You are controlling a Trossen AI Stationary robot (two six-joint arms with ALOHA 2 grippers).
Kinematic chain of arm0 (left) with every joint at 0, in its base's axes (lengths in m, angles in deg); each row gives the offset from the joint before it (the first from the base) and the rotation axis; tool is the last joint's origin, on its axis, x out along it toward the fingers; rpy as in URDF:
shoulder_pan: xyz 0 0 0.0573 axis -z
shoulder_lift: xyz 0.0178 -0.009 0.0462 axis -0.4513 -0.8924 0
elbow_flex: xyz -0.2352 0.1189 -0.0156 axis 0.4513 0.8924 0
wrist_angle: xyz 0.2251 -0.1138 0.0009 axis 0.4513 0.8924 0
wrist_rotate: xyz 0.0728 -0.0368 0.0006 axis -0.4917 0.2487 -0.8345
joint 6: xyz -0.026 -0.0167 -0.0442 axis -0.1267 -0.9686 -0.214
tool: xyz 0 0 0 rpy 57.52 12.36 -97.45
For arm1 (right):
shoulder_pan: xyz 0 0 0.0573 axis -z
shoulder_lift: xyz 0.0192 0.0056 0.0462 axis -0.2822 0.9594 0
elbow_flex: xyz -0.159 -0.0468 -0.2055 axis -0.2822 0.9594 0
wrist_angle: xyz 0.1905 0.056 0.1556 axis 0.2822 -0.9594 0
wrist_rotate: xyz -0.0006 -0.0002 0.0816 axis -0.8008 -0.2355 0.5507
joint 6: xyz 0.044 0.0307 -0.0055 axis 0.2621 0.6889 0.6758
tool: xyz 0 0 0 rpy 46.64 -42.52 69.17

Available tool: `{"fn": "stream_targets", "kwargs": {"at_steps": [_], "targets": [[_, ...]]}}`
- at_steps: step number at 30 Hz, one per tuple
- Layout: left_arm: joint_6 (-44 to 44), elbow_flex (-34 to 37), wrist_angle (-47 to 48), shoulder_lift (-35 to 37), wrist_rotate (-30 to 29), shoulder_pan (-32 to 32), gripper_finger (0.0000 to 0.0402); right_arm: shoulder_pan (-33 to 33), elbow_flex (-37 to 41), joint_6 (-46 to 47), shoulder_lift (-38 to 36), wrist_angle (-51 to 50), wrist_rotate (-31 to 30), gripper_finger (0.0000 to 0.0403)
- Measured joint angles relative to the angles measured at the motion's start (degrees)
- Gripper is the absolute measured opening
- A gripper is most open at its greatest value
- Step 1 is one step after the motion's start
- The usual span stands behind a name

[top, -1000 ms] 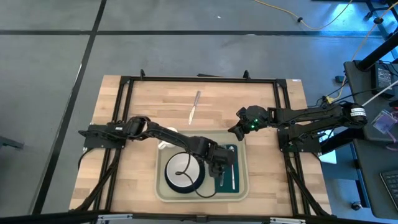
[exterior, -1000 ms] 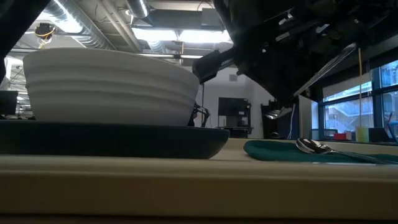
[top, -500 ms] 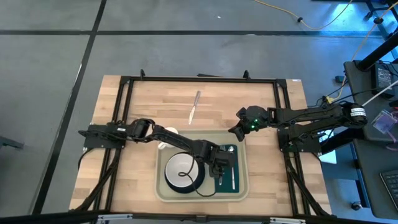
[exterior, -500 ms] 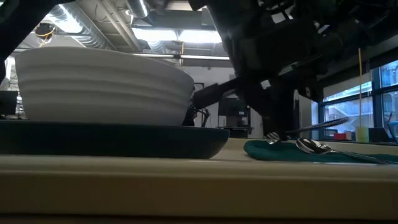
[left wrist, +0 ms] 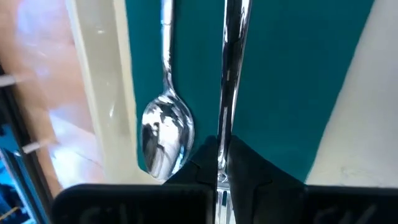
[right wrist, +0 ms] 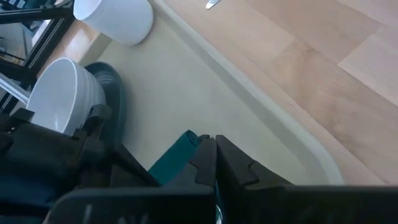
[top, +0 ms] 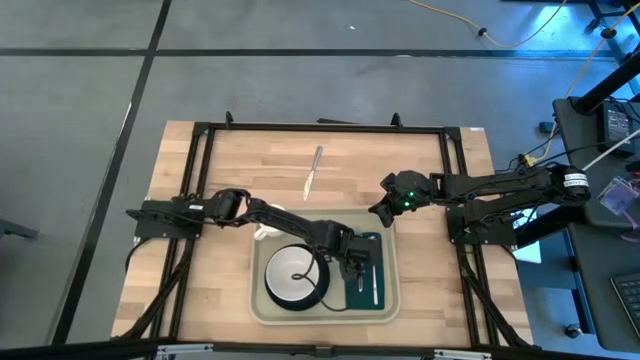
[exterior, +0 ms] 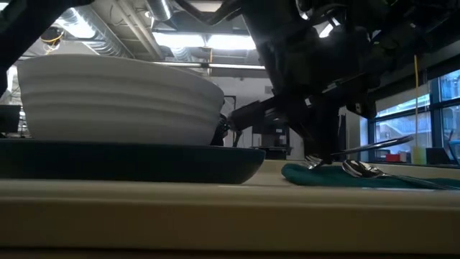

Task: Set up tray
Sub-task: Put the silver fork on the green napkin to the left of the silver spoon

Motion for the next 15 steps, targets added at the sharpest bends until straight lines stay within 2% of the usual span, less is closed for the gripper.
{"fn": "stream_targets", "kwargs": {"at_steps": [15], "targets": [[-4.4, 0.0, 1.4, 0.0, 0.5, 0.0, 0.0013, 0.0, 0.0, 0.1, 0.0, 0.0, 0.0, 0.0003]]}}
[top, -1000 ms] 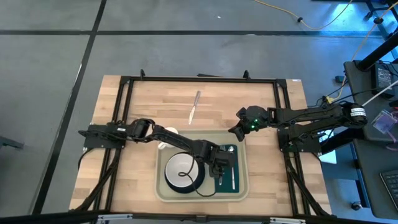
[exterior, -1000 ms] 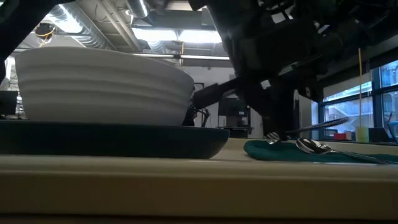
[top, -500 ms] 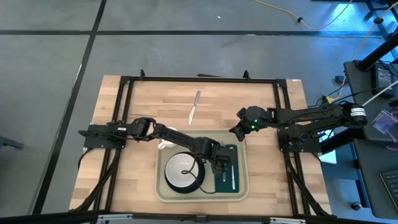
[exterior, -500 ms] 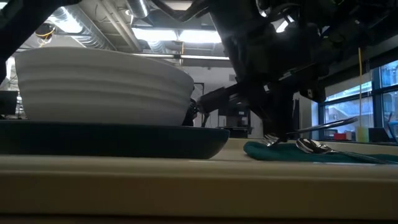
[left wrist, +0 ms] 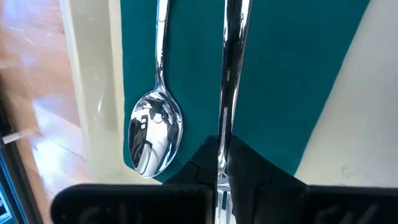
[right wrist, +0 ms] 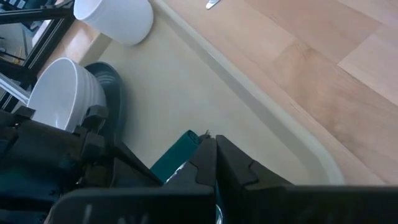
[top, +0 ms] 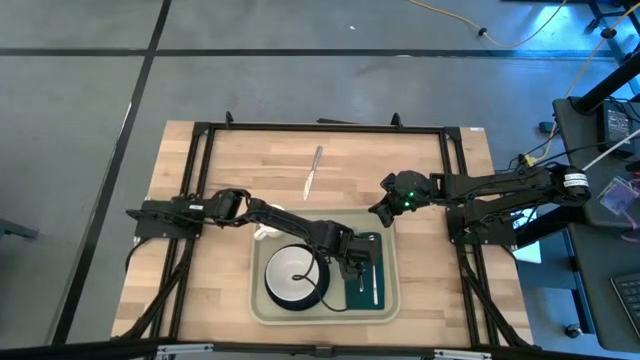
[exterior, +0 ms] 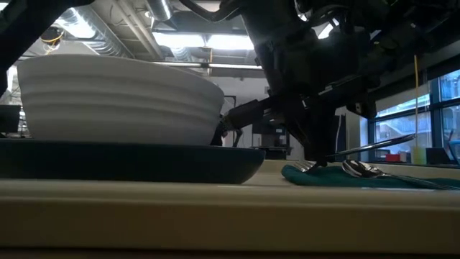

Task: Set up tray
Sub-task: Put the silver fork on the green napkin to the left of the silver spoon

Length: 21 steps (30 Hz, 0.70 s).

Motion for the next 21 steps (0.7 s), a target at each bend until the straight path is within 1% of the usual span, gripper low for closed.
{"fn": "stream_targets", "kwargs": {"at_steps": [15, 21], "targets": [[-1.0, 0.0, 0.8, 0.0, 0.2, 0.4, 0.0013, 0.0, 0.0, 0.0, 0.0, 0.0, 0.0, 0.0003], [-1.0, 0.0, 0.8, 0.0, 1.5, 0.4, 0.0018, 0.0, 0.0, 0.0, 0.0, 0.0, 0.0, 0.0003]]}}
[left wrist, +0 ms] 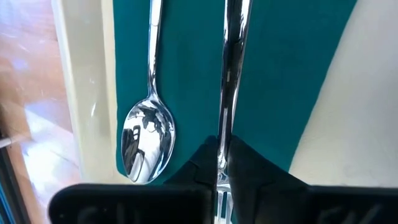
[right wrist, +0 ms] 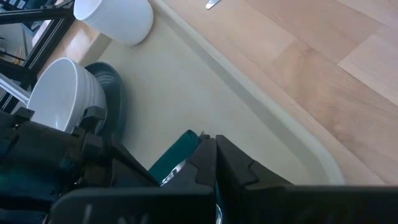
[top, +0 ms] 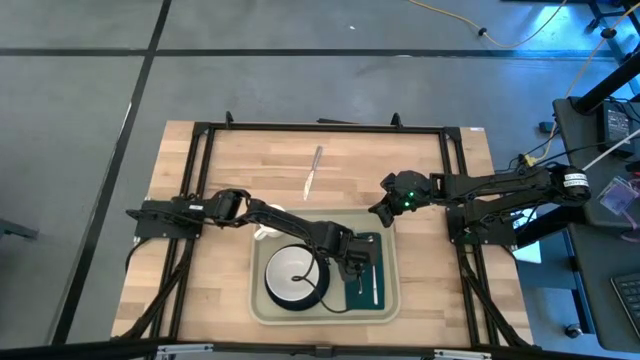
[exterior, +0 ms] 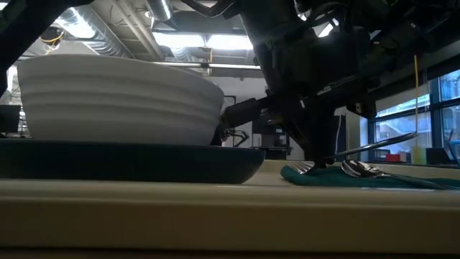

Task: Set up tray
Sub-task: Put the silver fork on the green napkin to the left of the silver spoon

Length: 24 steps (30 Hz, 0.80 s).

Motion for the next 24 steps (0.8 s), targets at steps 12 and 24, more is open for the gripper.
{"fn": "stream_targets", "kwargs": {"at_steps": [12, 24], "targets": [[1.3, 0.0, 0.0, 0.0, 0.0, 0.9, 0.0048, 0.0, 0.0, 0.0, 0.0, 0.0, 0.0, 0.0003], [1.6, 0.0, -0.1, -0.2, 0.5, 0.9, 0.003, 0.0, 0.0, 0.0, 0.0, 0.0, 0.0, 0.0003]]}}
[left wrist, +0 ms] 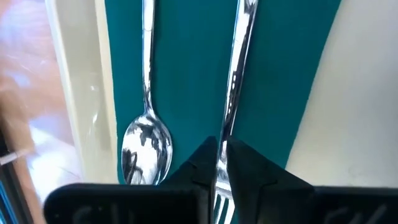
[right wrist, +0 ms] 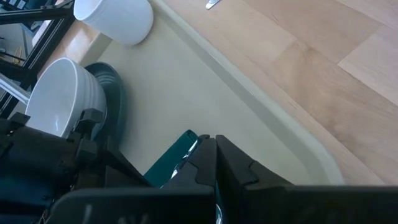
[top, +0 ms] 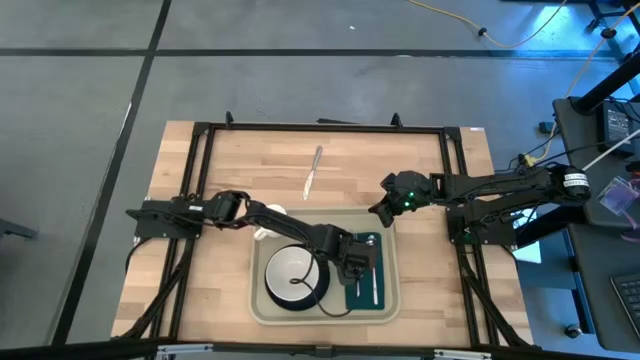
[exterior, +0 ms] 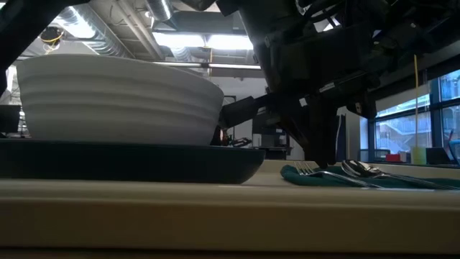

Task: Set up tray
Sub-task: Put the silver fork on the green napkin to the left of the silver spoon

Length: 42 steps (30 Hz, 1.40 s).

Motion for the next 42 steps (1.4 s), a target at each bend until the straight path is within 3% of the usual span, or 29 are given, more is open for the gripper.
{"fn": "stream_targets", "kwargs": {"at_steps": [8, 15, 23, 42], "targets": [[1.0, 0.0, -0.9, -1.6, 2.2, -0.1, 0.0044, 0.0, 0.0, 0.1, 0.0, 0.1, 0.0, 0.0003], [2.0, 0.0, -0.9, -1.6, 2.2, -0.2, 0.0018, 0.0, 0.0, 0.0, 0.0, 0.1, 0.0, 0.0003], [5.4, 0.0, -2.7, -1.7, 1.9, 1.0, 0.0025, 0.0, 0.0, -0.1, 0.0, 0.0, 0.0, 0.0003], [4.5, 0.0, -3.0, -1.7, -0.9, 3.2, 0.0019, 0.0, 0.0, -0.1, 0.0, -0.3, 0.0, 0.0003]]}}
